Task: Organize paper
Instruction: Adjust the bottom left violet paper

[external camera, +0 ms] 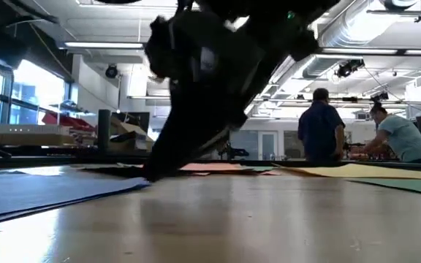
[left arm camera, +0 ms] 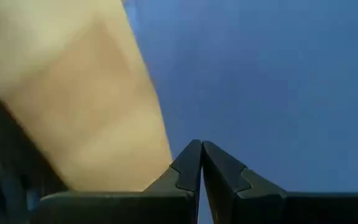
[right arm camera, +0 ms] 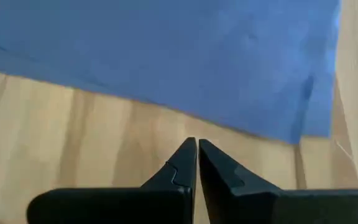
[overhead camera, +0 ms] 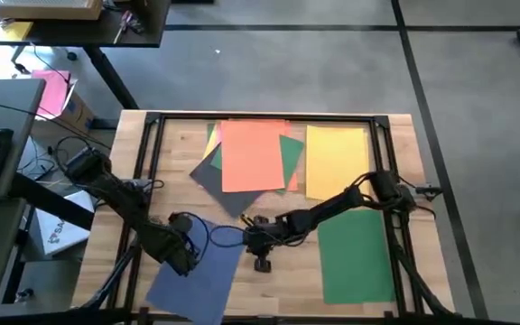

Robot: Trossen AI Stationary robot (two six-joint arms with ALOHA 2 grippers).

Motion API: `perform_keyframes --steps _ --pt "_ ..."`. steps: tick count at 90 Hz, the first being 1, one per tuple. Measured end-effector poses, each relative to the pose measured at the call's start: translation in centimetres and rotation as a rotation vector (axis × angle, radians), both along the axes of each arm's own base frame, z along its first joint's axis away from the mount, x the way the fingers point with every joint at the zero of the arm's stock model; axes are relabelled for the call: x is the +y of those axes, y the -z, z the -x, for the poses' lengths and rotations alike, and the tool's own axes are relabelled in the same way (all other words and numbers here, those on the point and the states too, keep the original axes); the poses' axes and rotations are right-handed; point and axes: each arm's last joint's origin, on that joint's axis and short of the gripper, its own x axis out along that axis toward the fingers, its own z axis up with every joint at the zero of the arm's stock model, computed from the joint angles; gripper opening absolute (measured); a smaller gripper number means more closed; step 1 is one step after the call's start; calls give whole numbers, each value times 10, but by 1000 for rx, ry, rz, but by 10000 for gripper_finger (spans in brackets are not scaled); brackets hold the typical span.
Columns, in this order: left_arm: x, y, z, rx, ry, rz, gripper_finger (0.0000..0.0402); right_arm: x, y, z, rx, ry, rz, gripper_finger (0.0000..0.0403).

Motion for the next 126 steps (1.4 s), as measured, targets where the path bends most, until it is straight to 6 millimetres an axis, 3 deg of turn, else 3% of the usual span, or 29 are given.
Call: perform_keyframes --steps 12,34,52,69,86,96,126 --pt "-16 1 9 63 6 122 0 -9 6 -4 7 26 -15 0" --pt "-42 17 20 92 -37 156 0 -27 5 -12 -25 85 -27 0" --pt "-52 29 29 176 -57 140 0 -39 5 -14 -34 137 3 0" --pt "-58 28 37 191 -50 133 0 -43 3 -14 -46 163 32 0" --pt "-63 28 43 180 -18 159 0 -16 -3 -9 -53 -26 -50 0" --pt "-64 29 43 188 -14 176 0 -1 8 -6 -31 -76 -67 0" --pt "-67 29 41 243 5 248 0 0 23 -15 -98 -84 -135 0"
